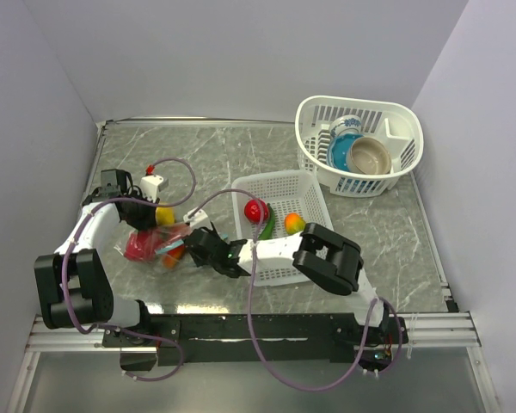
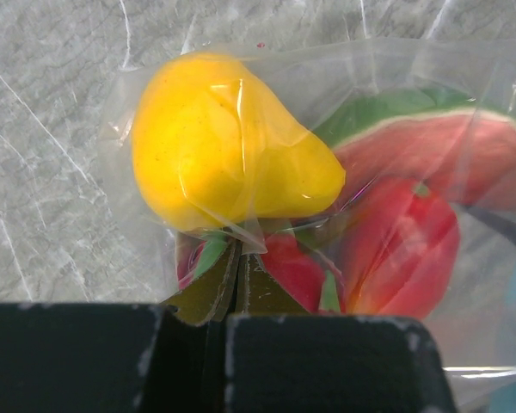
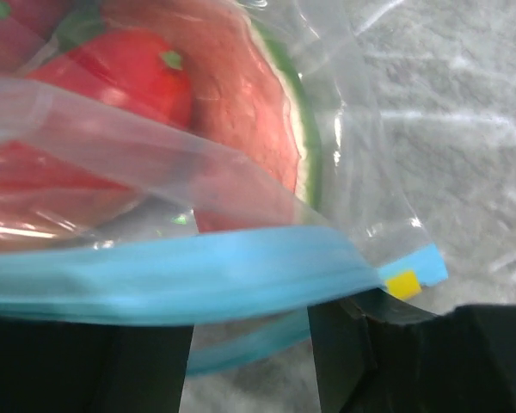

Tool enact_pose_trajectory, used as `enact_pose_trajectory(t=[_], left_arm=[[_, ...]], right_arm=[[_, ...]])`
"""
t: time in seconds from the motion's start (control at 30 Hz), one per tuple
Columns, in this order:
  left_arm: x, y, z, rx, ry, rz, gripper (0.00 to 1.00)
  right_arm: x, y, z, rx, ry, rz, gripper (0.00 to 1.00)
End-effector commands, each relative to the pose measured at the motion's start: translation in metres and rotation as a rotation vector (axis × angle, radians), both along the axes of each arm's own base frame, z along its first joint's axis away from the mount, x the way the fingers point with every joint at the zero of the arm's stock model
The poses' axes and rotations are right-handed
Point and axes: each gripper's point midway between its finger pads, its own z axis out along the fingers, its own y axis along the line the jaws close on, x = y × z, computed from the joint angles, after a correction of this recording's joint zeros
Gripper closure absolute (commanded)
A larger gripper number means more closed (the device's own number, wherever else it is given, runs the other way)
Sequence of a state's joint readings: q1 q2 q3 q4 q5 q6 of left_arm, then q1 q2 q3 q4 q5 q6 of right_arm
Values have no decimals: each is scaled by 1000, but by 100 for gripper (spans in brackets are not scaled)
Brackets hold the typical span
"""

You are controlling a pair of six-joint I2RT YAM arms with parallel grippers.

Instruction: Open the zip-top bag and remove the fake food

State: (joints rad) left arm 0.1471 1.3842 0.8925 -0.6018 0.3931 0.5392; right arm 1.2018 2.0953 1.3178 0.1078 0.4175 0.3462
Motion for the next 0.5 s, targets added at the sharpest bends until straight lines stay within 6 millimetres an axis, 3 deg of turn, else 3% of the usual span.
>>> enact_pose_trajectory(t=[0.0, 0.03, 0.1, 0.17, 0.2, 0.23, 0.27, 0.3, 0.33, 0.37, 0.4, 0.43, 0.47], left_arm=[[-12, 6, -2, 30, 40, 1, 99], [-12, 6, -3, 30, 42, 1, 99], [-12, 7, -5, 35, 44, 3, 99], [-12, 8, -6, 39, 45, 2, 99], [-11, 8, -5, 39, 43, 2, 99], [-11, 8, -4, 38, 40, 2, 99], [-11, 8, -3, 41, 37, 1, 99], [-11, 8, -3, 45, 36, -2, 99], [-10, 9, -2, 48, 34, 0, 99], [-10, 9, -2, 52, 32, 0, 99], [-10, 10, -1, 53, 31, 2, 99], [-10, 10, -2, 51, 31, 3, 99], [-9, 10, -2, 50, 31, 2, 99]], right_arm=[[-3, 5, 75, 175, -87, 21, 58], [-5, 3, 93, 209, -101, 26, 59], [-10, -4, 100, 226, -111, 35, 60], [-12, -12, 126, 292, -138, 26, 59], [-16, -23, 118, 286, -133, 32, 57], [-19, -29, 136, 327, -148, 33, 56], [-21, -35, 140, 337, -152, 33, 55], [-24, -46, 130, 320, -140, 25, 55], [-28, -54, 142, 345, -143, 27, 55], [-32, -62, 141, 343, -138, 26, 55], [-37, -75, 128, 321, -121, 23, 55], [-42, -84, 138, 346, -124, 27, 55], [-47, -97, 125, 324, -106, 14, 55]])
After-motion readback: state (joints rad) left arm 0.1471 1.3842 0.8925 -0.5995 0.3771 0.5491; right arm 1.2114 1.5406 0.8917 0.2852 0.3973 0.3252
